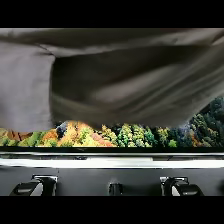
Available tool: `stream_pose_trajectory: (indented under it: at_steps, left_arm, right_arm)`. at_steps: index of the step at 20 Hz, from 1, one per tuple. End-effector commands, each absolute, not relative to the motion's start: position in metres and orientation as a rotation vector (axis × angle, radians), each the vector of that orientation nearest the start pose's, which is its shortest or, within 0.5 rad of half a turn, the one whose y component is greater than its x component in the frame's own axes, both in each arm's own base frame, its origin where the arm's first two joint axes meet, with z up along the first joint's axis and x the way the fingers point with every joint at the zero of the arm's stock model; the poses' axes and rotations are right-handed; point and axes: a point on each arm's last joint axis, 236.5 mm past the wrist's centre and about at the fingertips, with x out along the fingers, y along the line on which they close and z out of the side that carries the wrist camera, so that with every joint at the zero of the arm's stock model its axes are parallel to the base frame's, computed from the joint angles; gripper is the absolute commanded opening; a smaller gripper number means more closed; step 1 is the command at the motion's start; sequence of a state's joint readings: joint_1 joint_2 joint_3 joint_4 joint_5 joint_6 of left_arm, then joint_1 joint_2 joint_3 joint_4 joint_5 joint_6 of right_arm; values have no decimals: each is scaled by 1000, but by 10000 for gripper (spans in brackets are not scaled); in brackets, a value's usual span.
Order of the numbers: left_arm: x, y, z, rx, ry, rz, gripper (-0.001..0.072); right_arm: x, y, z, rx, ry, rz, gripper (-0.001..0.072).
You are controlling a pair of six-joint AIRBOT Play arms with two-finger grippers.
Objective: Fold the clothes and pants, and hang the long-sleeved shirts on hangers.
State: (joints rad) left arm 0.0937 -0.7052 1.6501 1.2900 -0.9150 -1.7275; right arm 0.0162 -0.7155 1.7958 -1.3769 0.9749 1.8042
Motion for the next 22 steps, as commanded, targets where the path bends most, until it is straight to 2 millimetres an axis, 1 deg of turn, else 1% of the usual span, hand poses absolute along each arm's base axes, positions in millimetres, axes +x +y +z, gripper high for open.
stream_pose_trajectory:
  at_steps: [1, 2, 4, 5, 6, 7, 8, 9, 11, 13, 14, 15, 16, 17, 18, 19, 20, 21, 22]
  left_arm:
    - [322, -18, 452, -319, 91, -100, 15]
    - [347, -16, 428, -315, 161, -91, 14]
    - [404, -11, 366, -324, 317, -71, 15]
    - [432, -10, 328, -335, 407, -61, 15]
    - [455, -10, 289, -348, 494, -54, 15]
    - [477, -12, 246, -356, 587, -48, 15]
    - [494, -15, 206, -362, 672, -44, 15]
    - [510, -19, 163, -369, 757, -40, 15]
    - [528, -29, 87, -374, 906, -35, 16]
    - [533, -39, 21, -375, 1033, -32, 16]
    - [534, -44, -6, -377, 1085, -29, 16]
    - [533, -48, -25, -378, 1122, -30, 16]
    - [532, -50, -39, -381, 1149, -29, 16]
    - [531, -51, -49, -383, 1167, -26, 16]
    - [530, -52, -55, -382, 1178, -26, 17]
    - [530, -52, -56, -382, 1181, -25, 17]
    - [530, -50, -55, -383, 1179, -23, 38]
    - [530, -48, -53, -384, 1182, -22, 160]
    - [529, -46, -48, -385, 1185, -22, 357]
  right_arm:
    - [301, 44, 467, 435, 144, 156, 32]
    - [327, 45, 438, 463, 249, 135, 32]
    - [380, 47, 366, 468, 484, 86, 32]
    - [405, 49, 325, 468, 603, 62, 32]
    - [425, 51, 286, 479, 712, 44, 32]
    - [445, 53, 245, 483, 820, 25, 32]
    - [461, 57, 205, 484, 915, 8, 32]
    - [476, 60, 164, 491, 1004, -11, 32]
    - [499, 72, 89, 515, 1148, -47, 32]
    - [514, 83, 20, 533, 1254, -70, 33]
    - [516, 91, -7, 553, 1300, -66, 33]
    - [518, 95, -30, 574, 1336, -69, 33]
    - [519, 99, -47, 593, 1363, -69, 32]
    - [521, 101, -57, 604, 1370, -70, 32]
    - [524, 101, -62, 609, 1366, -72, 33]
    - [528, 101, -62, 612, 1350, -71, 34]
    - [530, 101, -59, 615, 1338, -69, 35]
    - [530, 100, -56, 614, 1332, -67, 52]
    - [529, 100, -52, 609, 1331, -62, 129]
